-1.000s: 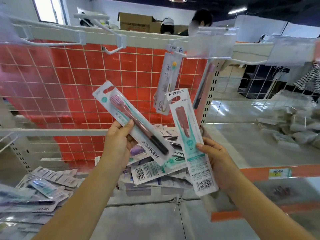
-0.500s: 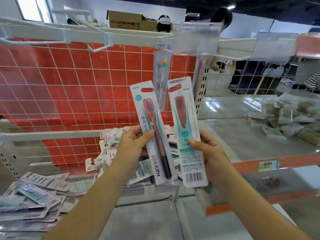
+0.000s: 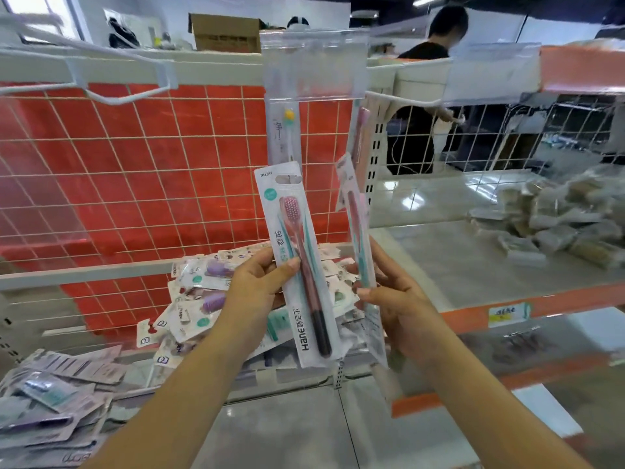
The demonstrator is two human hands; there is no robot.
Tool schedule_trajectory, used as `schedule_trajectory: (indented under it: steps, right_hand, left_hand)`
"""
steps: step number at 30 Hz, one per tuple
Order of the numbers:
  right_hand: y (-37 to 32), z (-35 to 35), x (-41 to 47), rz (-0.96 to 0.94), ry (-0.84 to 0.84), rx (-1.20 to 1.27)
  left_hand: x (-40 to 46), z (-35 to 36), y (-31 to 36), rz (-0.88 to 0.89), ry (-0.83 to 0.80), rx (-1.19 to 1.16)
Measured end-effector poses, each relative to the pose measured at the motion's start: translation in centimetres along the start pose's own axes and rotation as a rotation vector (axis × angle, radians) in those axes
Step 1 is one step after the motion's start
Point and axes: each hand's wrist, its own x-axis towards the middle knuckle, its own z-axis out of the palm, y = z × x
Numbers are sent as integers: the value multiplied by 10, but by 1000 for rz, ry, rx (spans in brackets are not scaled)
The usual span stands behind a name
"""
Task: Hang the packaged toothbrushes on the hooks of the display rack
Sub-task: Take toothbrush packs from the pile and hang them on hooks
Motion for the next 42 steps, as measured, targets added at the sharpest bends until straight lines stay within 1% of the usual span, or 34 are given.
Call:
schedule_trajectory:
  steps: [2, 5, 7, 12, 14, 17, 22, 30, 38, 42]
  right_hand:
    - [-2, -3, 1, -63, 29, -62]
    - [0, -11, 3, -208, 142, -345]
    - [-1, -16, 3, -257, 181, -500]
    - [-3, -28, 9, -290, 228, -639]
    - [-3, -33, 11, -297, 241, -659]
    - [-4, -40, 11, -306, 225, -603]
    - [-1, -51, 13, -344, 229, -606]
    - [-16, -51, 40, -444, 131, -648]
    - [-50, -44, 71, -652, 182, -717]
    - [-43, -47, 71, -648, 192, -718]
  left_hand:
    - [2, 6, -1, 8, 7, 12]
    - [5, 17, -4, 13, 9, 27]
    - [7, 23, -7, 13, 11, 45]
    - [12, 38, -12, 7, 32, 25]
    - [13, 44, -14, -2, 36, 15]
    - [17, 51, -17, -13, 53, 16]
    - [19, 60, -23, -15, 72, 4]
    - [16, 64, -34, -13, 130, -36]
    - [17, 72, -37, -19, 151, -18]
    - [20, 76, -35, -19, 157, -35]
